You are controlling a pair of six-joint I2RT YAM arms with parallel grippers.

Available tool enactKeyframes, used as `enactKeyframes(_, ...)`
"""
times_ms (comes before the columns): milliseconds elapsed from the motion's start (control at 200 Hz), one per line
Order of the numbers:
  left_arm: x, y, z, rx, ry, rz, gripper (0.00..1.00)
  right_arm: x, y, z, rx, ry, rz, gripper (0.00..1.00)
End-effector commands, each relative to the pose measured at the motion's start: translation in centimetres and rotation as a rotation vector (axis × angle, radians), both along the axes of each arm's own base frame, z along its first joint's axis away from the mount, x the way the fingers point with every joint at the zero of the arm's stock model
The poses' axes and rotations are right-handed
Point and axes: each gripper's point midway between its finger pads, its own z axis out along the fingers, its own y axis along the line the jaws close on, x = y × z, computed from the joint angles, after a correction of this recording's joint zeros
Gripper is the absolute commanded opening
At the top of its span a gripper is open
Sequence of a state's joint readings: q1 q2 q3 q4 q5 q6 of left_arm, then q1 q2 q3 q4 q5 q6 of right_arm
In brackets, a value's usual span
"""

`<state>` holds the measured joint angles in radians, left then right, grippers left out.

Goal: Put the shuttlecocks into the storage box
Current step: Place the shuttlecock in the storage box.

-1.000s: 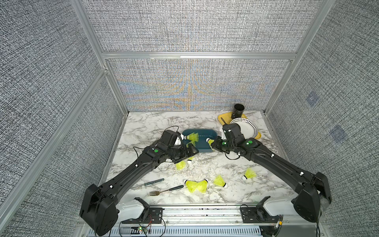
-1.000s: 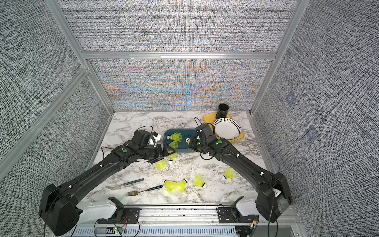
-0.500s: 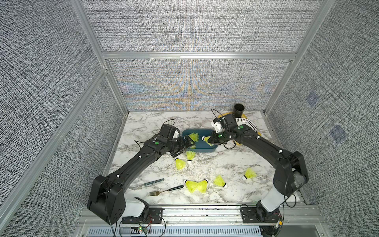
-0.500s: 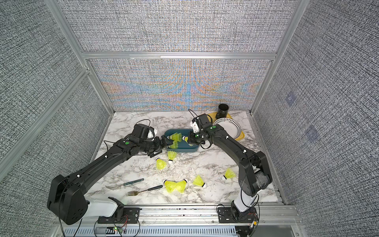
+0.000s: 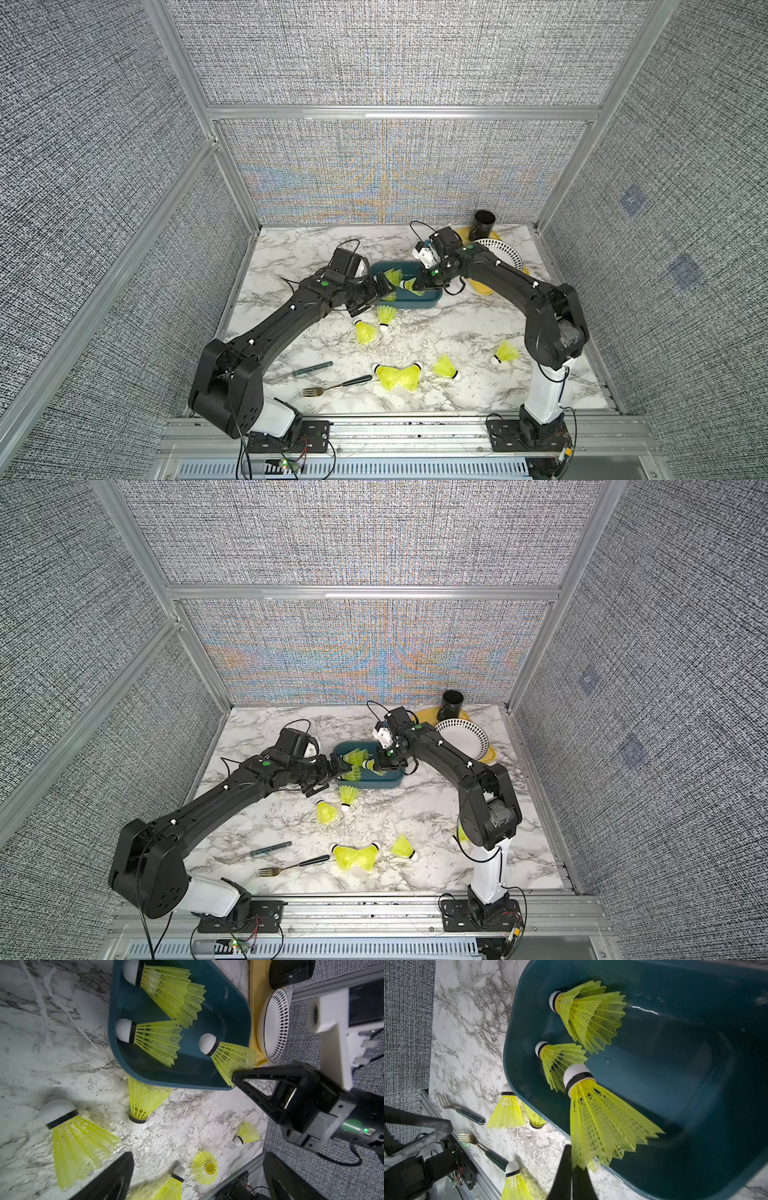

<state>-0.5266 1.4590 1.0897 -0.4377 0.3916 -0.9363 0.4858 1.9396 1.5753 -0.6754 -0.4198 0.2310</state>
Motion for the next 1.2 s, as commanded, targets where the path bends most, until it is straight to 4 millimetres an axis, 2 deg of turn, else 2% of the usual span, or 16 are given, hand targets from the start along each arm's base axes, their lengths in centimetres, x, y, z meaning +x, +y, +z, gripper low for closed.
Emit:
enactKeyframes(0, 0.4, 0.4, -0.3, 0.021, -0.01, 0.024, 1.0, -0.5, 0.6, -0.7, 0.003, 0.017, 0.056, 0.0)
enactKeyframes(616, -0.5, 1.2, -0.4, 0.047, -0.005, 0.029, 1.0, 0.4, 4.2, -2.9, 0.073, 0.046, 0.151, 0.0)
enactKeyframes(1191, -1.7, 1.8, -0.3, 0.056, 0.006, 0.025, 0.99, 0.9, 5.7, -4.1, 0.138, 0.06, 0.184, 0.0)
